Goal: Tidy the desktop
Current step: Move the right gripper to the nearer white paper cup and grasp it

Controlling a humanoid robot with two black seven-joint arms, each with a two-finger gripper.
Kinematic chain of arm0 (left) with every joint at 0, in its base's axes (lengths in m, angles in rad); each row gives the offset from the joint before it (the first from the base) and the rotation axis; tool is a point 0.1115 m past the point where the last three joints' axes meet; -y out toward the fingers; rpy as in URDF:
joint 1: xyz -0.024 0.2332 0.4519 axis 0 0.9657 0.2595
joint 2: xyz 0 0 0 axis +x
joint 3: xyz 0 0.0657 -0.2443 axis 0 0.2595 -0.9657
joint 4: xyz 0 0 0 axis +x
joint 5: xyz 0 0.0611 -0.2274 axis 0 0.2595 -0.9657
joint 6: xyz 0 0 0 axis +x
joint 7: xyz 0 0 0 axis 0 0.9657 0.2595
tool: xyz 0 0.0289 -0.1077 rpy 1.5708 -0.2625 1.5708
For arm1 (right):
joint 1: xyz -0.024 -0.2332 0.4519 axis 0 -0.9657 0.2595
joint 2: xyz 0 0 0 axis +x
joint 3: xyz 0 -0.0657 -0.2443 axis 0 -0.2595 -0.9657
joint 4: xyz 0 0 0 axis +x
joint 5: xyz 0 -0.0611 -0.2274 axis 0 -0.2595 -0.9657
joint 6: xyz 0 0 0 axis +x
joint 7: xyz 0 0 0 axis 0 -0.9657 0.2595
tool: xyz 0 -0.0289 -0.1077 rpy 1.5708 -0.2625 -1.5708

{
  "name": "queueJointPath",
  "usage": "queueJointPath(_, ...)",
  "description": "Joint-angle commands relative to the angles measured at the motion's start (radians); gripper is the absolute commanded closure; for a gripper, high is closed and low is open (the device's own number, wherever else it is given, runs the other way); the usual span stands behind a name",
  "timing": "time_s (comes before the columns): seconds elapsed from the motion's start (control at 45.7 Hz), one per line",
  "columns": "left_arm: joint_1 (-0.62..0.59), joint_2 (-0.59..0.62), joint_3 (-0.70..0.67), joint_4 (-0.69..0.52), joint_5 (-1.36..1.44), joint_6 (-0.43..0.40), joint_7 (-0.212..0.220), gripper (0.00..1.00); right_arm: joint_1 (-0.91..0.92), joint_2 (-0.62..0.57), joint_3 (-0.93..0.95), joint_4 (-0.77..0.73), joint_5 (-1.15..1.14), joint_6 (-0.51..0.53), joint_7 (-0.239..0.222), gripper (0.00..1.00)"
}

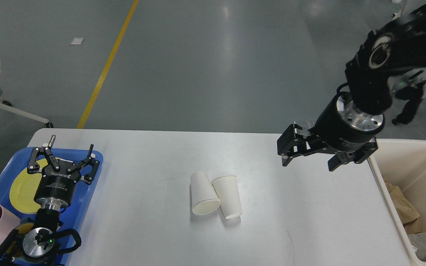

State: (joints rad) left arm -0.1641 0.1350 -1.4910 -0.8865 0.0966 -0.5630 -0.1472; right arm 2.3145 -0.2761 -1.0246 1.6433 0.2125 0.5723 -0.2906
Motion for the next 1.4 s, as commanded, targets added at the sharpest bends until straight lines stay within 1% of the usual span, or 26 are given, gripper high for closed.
queueJointPath(0.0, 0.000, 0.000, 0.000, 0.000, 0.000, 0.000, 0.000, 0.04, -0.266, 0.038, 0.133, -0.143, -0.004, -0.075, -0.004, 0.02)
queueJointPath(0.109, 0.000, 0.000, 0.000, 0.000, 0.000, 0.000, 0.000, 0.04, -0.453, 0.119, 0.207, -0.285, -0.022, -0.106, -0.005, 0.03)
queueJointPath(0.175, 0.000, 0.000, 0.000, 0.000, 0.000, 0.000, 0.000, 0.04, -0.552, 0.195, 0.225, -0.402, -0.027, -0.123, -0.007, 0.02)
queueJointPath(0.263, 0.000, 0.000, 0.000, 0.000, 0.000, 0.000, 0.000, 0.04, -0.633, 0.307, 0.230, -0.561, -0.059, -0.124, -0.005, 0.02)
queueJointPath(0.394, 0.000, 0.000, 0.000, 0.000, 0.000, 0.000, 0.000, 0.04, -0.750, 0.416, 0.228, -0.744, -0.073, -0.153, -0.004, 0.02)
queueJointPath(0.591, 0.000, 0.000, 0.000, 0.000, 0.000, 0.000, 0.000, 0.04, -0.886, 0.475, 0.232, -0.931, -0.082, -0.207, 0.002, 0.01)
queueJointPath(0.7, 0.000, 0.000, 0.000, 0.000, 0.000, 0.000, 0.001, 0.04, -0.931, 0.477, 0.232, -0.948, -0.149, -0.258, 0.005, 0.01)
queueJointPath(0.809, 0.000, 0.000, 0.000, 0.000, 0.002, 0.000, 0.001, 0.04, -0.971, 0.471, 0.233, -0.944, -0.275, -0.273, 0.011, 0.06)
queueJointPath(0.853, 0.000, 0.000, 0.000, 0.000, 0.000, 0.000, 0.000, 0.04, -0.977, 0.469, 0.238, -0.944, -0.300, -0.281, 0.011, 0.06)
queueJointPath(1.094, 0.000, 0.000, 0.000, 0.000, 0.000, 0.000, 0.000, 0.04, -0.981, 0.469, 0.293, -0.941, -0.308, -0.292, 0.018, 0.06)
queueJointPath(1.247, 0.000, 0.000, 0.000, 0.000, 0.000, 0.000, 0.001, 0.04, -1.001, 0.469, 0.304, -0.942, -0.309, -0.321, 0.019, 0.06)
queueJointPath(1.378, 0.000, 0.000, 0.000, 0.000, 0.002, 0.000, 0.001, 0.04, -1.032, 0.469, 0.304, -0.942, -0.320, -0.370, 0.018, 0.06)
